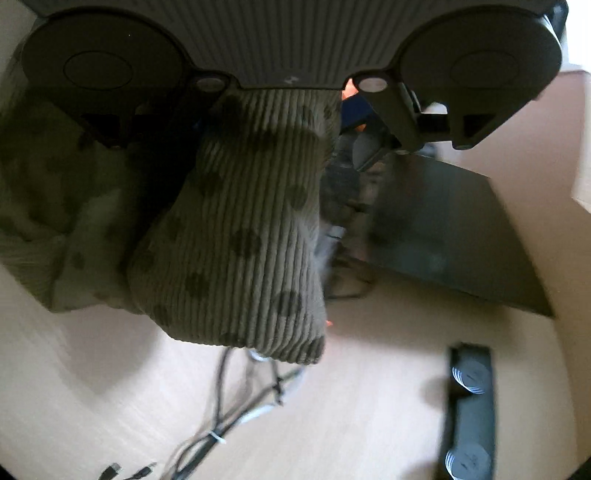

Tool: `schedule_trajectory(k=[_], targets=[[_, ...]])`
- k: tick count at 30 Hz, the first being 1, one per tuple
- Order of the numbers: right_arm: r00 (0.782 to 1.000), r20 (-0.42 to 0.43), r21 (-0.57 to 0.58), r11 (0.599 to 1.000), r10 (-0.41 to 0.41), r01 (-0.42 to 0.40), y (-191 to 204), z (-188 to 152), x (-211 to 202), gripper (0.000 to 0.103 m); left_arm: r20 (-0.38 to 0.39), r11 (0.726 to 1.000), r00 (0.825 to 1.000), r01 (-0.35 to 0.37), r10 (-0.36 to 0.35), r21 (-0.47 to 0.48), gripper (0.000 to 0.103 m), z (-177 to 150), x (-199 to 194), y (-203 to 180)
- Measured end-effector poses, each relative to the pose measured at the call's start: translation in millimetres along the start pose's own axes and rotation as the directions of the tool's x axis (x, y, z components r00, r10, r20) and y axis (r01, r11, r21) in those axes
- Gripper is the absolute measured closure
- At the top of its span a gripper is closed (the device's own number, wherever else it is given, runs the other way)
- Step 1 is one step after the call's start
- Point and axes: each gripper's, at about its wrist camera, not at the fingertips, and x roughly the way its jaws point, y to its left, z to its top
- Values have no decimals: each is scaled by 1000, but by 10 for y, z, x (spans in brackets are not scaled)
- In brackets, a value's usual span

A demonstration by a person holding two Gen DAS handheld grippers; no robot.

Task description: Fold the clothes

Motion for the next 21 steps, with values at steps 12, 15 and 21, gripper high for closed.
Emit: schedule_trajectory(k=[12, 15, 21], targets=[[956, 127, -10, 963, -266, 269, -277, -323, -969, 21, -117, 930, 925, 347, -361, -124, 15, 4, 540, -358], [948, 160, -8, 960, -276, 281, -272, -418, -964, 21, -89, 919, 920, 368, -382, -143, 13, 13, 428, -350], [934, 223, -10, 958, -278, 287, -242, -608, -939, 13, 38, 963, 974, 227, -224, -146, 7, -77, -73, 50]])
